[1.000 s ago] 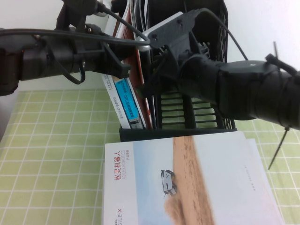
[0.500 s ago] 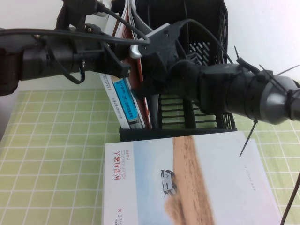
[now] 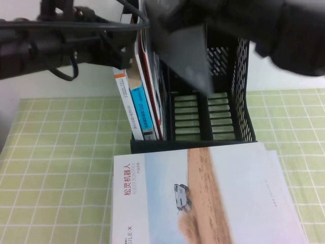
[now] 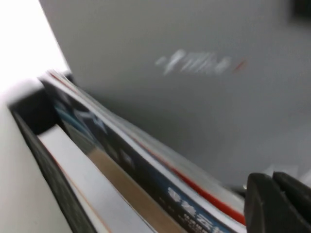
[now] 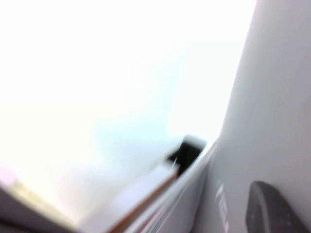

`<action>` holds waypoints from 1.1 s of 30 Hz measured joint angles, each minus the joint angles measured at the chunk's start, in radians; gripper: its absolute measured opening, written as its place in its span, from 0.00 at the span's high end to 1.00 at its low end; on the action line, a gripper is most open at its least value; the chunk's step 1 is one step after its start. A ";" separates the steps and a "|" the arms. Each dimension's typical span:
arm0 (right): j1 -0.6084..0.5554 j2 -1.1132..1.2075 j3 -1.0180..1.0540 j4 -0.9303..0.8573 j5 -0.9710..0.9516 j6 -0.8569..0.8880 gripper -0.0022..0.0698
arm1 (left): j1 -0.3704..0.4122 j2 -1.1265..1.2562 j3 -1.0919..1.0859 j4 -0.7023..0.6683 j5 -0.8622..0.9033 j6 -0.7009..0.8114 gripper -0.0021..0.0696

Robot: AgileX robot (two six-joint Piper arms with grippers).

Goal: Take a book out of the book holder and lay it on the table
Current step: Pick up the right side book from the book shelf

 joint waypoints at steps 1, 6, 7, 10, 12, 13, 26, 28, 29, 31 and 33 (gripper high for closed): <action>0.000 -0.030 0.000 0.000 0.000 -0.006 0.96 | 0.000 -0.019 0.000 0.014 0.000 -0.014 0.97; -0.002 -0.171 -0.002 0.000 0.059 -0.013 0.96 | 0.000 -0.131 0.000 0.111 0.000 -0.099 0.97; -0.002 -0.202 -0.002 0.000 0.089 -0.013 0.96 | 0.000 -0.156 0.000 0.140 0.002 -0.125 0.97; -0.002 -0.290 0.009 -0.004 0.198 0.030 0.96 | 0.000 -0.224 0.000 0.251 0.009 -0.204 0.97; -0.002 -0.345 0.029 -0.006 0.293 0.073 0.96 | 0.000 -0.269 0.000 0.332 0.017 -0.273 0.97; -0.002 -0.373 0.042 -0.008 0.347 0.109 0.96 | 0.000 -0.289 0.000 0.377 0.019 -0.312 0.97; -0.002 -0.428 -0.054 -1.299 1.267 1.072 0.96 | 0.000 -0.453 0.000 0.767 0.106 -0.670 0.97; -0.002 -0.428 -0.071 -1.444 1.314 1.166 0.96 | 0.000 -0.470 0.000 0.806 0.128 -0.716 0.97; 0.001 -0.428 -0.076 -1.500 1.324 1.201 0.96 | 0.000 -0.475 0.000 0.822 0.138 -0.737 0.97; 0.022 -0.428 -0.083 -1.598 1.329 1.256 0.96 | 0.000 -0.487 0.000 0.854 0.159 -0.782 0.97; 0.078 -0.428 -0.083 -1.685 1.331 1.290 0.96 | 0.000 -0.500 0.000 0.869 0.188 -0.821 0.97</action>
